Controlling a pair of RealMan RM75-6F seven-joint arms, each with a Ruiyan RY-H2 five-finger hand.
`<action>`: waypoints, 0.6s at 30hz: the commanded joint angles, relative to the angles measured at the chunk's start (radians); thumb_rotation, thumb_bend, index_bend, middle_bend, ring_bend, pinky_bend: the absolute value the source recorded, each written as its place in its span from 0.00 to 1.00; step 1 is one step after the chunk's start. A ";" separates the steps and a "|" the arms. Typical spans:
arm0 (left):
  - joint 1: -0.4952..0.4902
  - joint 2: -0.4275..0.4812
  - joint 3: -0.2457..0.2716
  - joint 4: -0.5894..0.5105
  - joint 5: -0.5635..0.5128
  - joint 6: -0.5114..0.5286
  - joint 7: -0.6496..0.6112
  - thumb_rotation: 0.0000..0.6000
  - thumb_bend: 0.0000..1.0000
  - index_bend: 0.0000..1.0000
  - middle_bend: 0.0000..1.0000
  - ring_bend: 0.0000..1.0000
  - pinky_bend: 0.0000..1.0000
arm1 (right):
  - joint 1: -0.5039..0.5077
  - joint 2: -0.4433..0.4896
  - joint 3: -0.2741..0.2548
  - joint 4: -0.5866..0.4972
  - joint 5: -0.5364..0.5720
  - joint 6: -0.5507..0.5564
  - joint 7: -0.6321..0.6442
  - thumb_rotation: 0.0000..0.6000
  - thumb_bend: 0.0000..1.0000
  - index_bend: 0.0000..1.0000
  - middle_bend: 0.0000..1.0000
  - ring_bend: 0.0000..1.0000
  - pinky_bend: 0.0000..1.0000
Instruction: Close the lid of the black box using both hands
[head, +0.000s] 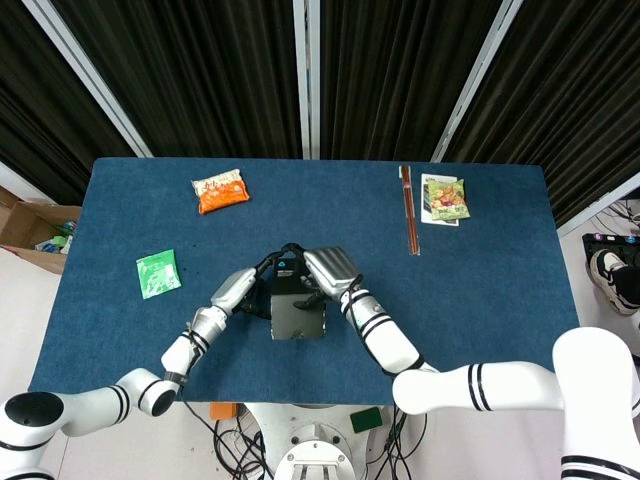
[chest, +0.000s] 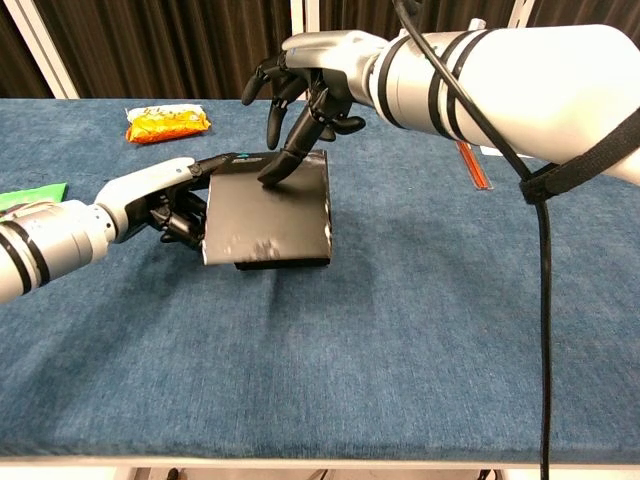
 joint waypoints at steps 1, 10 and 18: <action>0.017 0.008 0.010 -0.011 0.004 0.009 0.036 0.89 0.07 0.00 0.08 0.69 0.90 | 0.002 0.001 -0.003 -0.004 0.004 0.003 0.000 1.00 0.00 0.25 0.43 0.80 1.00; 0.045 0.095 0.022 -0.126 -0.004 0.007 0.126 0.77 0.07 0.00 0.02 0.66 0.90 | -0.013 0.017 -0.017 -0.024 -0.024 0.005 0.021 1.00 0.00 0.25 0.43 0.80 1.00; 0.066 0.225 0.022 -0.262 -0.052 -0.015 0.236 0.75 0.07 0.00 0.01 0.66 0.87 | -0.020 -0.016 -0.080 -0.006 -0.120 0.068 -0.033 1.00 0.00 0.26 0.43 0.80 1.00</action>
